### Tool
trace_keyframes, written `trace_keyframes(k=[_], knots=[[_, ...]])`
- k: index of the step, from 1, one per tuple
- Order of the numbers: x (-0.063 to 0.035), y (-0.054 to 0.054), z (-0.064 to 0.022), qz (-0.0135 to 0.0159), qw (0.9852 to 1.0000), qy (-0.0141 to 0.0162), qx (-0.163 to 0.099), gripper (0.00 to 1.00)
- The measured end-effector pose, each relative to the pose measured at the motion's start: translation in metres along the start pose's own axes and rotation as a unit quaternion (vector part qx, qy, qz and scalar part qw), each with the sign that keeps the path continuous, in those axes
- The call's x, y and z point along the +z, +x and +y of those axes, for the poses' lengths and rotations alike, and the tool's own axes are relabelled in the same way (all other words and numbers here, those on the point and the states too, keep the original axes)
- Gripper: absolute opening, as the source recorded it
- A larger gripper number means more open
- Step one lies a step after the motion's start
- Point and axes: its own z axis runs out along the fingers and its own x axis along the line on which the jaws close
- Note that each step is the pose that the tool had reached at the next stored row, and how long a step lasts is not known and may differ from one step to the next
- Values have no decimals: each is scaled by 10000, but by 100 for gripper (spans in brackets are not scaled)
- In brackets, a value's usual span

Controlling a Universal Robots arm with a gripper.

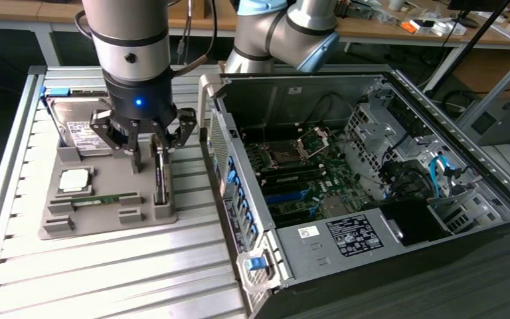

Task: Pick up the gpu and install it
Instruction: 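Pick up the gpu and move the gpu toward the slot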

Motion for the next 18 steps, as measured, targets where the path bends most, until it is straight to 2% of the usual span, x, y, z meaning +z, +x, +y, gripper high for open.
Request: trace_keyframes(k=[18], knots=[[64,2,-3,0,10000,0,0,48]])
